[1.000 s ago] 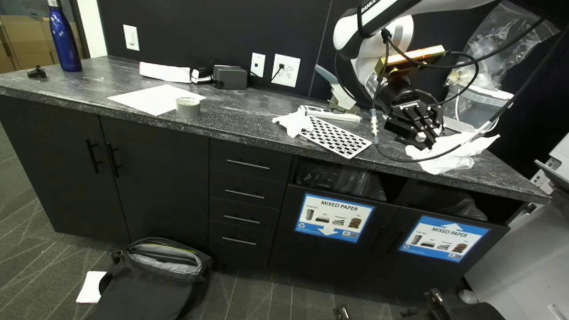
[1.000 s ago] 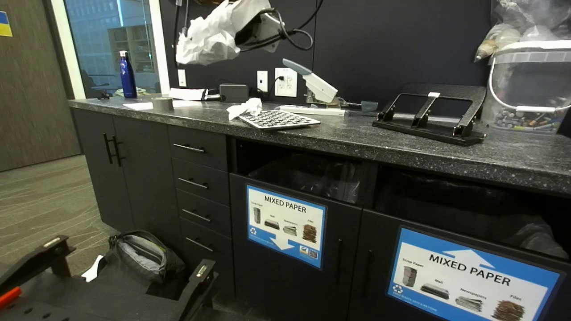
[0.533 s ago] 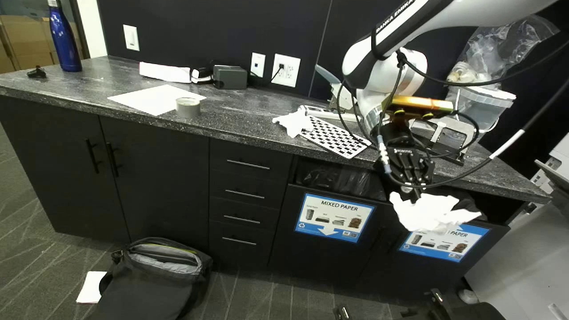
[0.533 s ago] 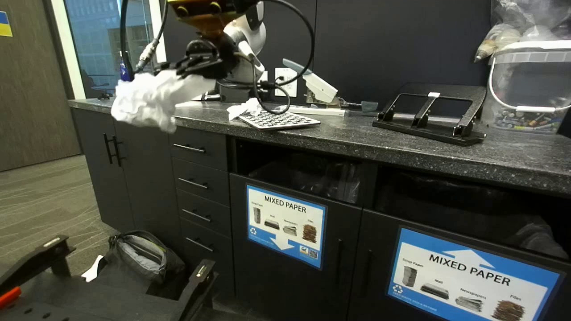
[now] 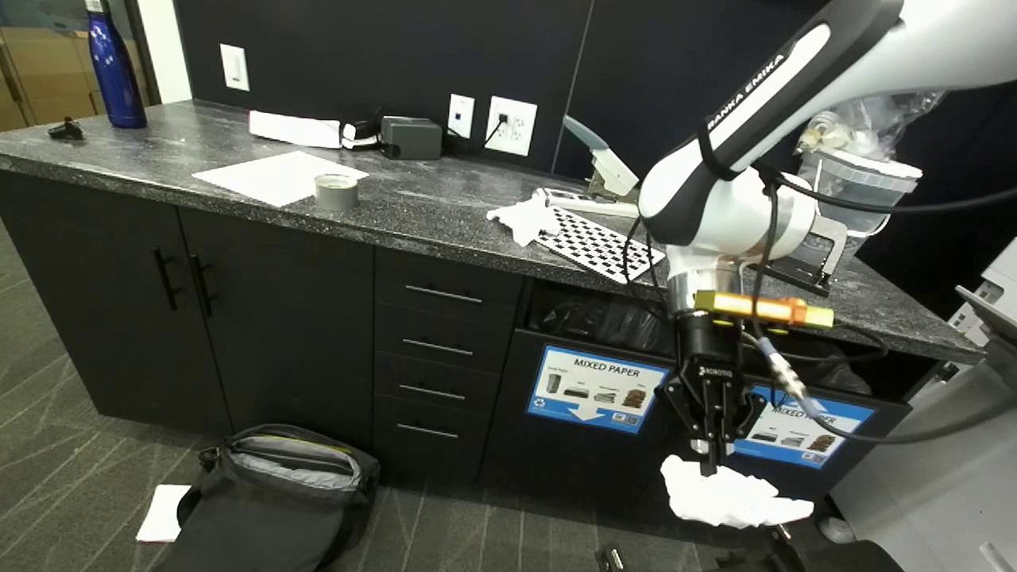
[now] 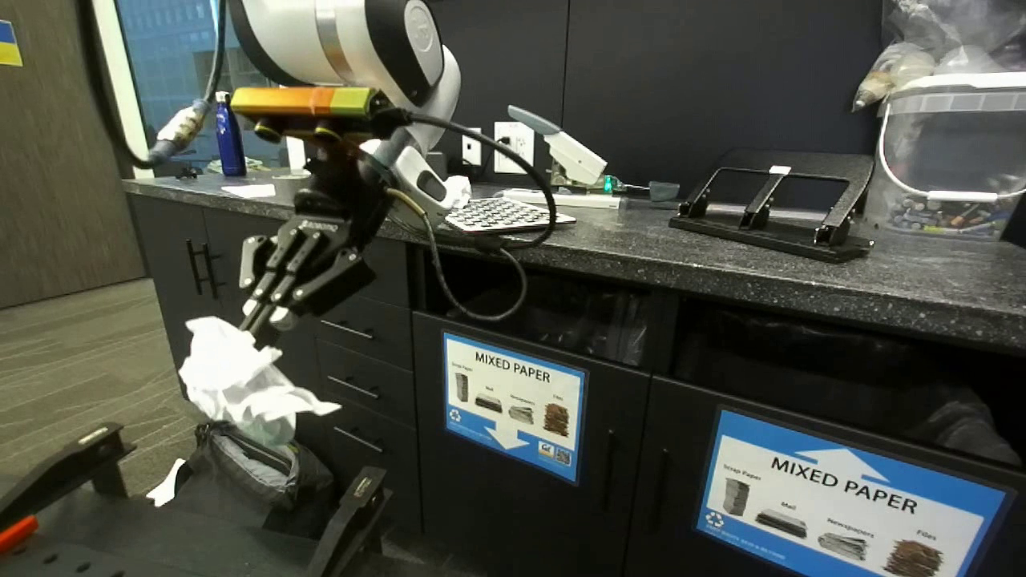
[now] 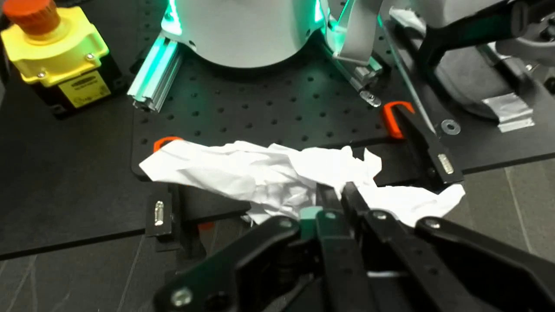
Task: Put all the white pieces of paper in the left bin
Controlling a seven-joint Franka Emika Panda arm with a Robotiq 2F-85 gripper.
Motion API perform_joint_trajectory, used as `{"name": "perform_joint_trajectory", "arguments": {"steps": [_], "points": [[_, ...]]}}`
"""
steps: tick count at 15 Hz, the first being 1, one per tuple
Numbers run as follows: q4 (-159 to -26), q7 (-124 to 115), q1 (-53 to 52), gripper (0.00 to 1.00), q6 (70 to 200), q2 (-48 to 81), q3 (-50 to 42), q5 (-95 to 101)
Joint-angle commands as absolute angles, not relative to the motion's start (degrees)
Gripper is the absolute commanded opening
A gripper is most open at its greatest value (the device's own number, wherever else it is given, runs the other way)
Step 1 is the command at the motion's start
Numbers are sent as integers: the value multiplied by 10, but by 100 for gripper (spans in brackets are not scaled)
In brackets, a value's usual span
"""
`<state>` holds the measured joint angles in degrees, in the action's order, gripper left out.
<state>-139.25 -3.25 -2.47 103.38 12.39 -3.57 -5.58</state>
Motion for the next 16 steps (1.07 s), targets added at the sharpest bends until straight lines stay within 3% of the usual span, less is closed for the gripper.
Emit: {"name": "perform_joint_trajectory", "arguments": {"steps": [1, 4, 6, 8, 9, 11, 12, 16], "points": [[-1486, -30, -8, 8, 1194, 85, -31, -58], [-1521, -7, 7, 7, 1338, 110, -26, -114], [-1524, -50, -8, 7, 1409, 119, -41, -22], [-1506, 22, 38, 7, 1398, 124, -13, -167], [-1507, -60, -6, 8, 1424, 124, -52, -7], [-1494, -84, -10, 7, 1431, 124, -67, 71], [-1488, 61, 39, 7, 1420, 119, -24, -36], [-1459, 96, 58, 8, 1413, 119, 9, -166]]}}
